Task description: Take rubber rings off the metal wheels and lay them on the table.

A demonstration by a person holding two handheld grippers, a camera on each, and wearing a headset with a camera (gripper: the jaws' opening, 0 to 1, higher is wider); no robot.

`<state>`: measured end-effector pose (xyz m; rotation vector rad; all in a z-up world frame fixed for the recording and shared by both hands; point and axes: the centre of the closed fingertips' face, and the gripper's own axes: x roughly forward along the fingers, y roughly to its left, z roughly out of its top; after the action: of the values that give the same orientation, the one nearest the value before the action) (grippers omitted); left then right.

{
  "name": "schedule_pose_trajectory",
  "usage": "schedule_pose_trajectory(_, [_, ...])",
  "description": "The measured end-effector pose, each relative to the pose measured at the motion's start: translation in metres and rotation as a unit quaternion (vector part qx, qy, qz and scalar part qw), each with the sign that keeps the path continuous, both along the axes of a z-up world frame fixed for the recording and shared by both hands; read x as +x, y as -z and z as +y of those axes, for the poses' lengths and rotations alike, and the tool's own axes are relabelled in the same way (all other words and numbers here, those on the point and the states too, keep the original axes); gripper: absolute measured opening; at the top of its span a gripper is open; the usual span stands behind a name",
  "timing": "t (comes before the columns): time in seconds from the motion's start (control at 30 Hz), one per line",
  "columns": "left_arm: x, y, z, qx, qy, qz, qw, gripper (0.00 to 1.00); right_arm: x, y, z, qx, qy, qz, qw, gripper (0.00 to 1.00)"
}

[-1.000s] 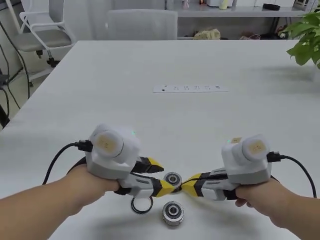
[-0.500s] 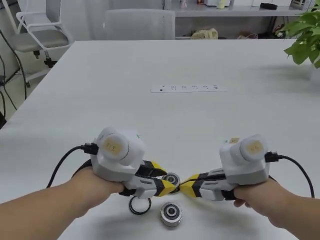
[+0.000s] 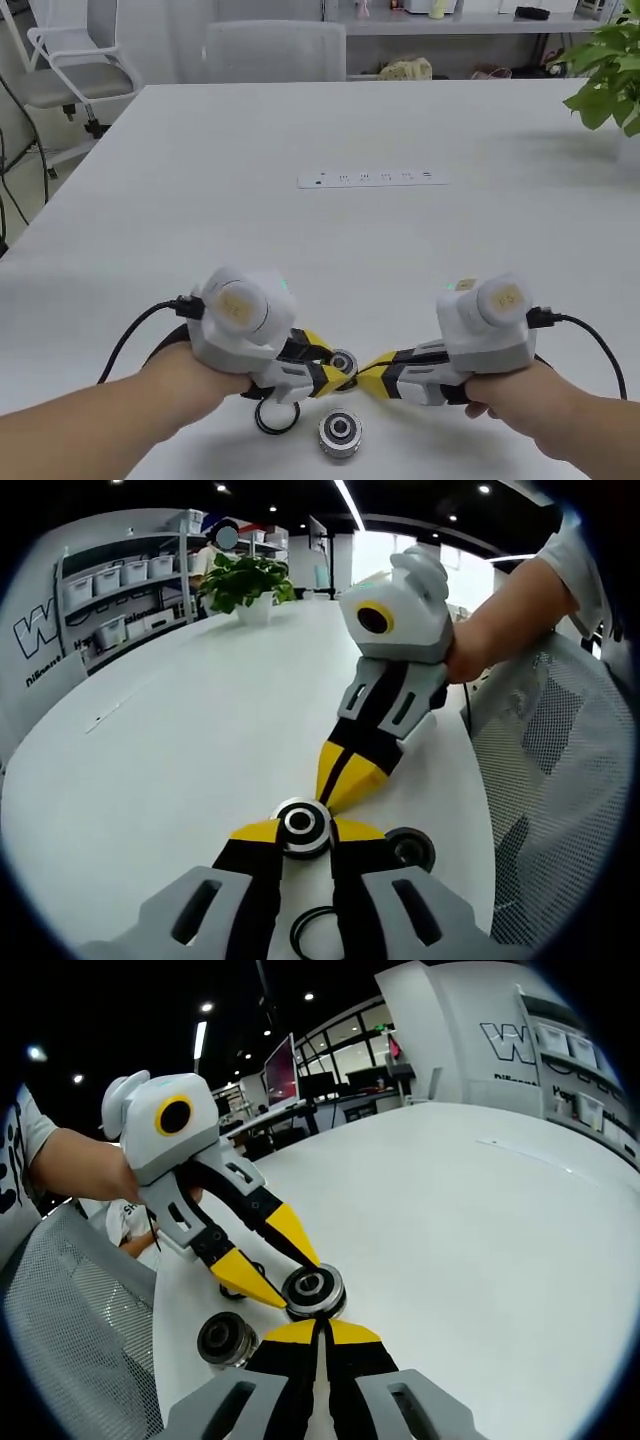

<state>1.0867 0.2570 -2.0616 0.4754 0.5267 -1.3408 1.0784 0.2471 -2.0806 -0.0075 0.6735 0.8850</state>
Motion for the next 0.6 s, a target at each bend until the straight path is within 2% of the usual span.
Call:
schedule_pose_trajectory(0.2, [0.0001,-0.0003,-0.0005,-0.004,-0.004,0.003,1.0000,0.13,-0.0005,-0.0004,0.0004,0.000,0.001,0.000,1.0000,0.00])
schedule_pose_trajectory(0.3, [0.0007,-0.0011,-0.0004,-0.012,-0.012,0.014,0.9998,0.12,-0.0010,-0.0001,0.0003,0.001,0.000,0.001,1.0000,0.00])
schedule_pose_trajectory(0.33, [0.0011,-0.0017,-0.0002,-0.021,-0.021,0.027,0.9992,0.11,-0.0012,-0.0001,0.0003,0.001,0.000,0.001,1.0000,0.00])
schedule_pose_trajectory(0.47, [0.0034,-0.0012,0.0005,-0.021,-0.024,0.021,0.9993,0.07,-0.0011,-0.0001,0.0005,0.002,0.000,0.001,1.0000,0.00])
schedule_pose_trajectory(0.6, [0.0031,-0.0006,0.0001,-0.015,-0.016,0.001,0.9998,0.07,-0.0010,-0.0002,0.0003,0.005,0.000,0.002,1.0000,0.00])
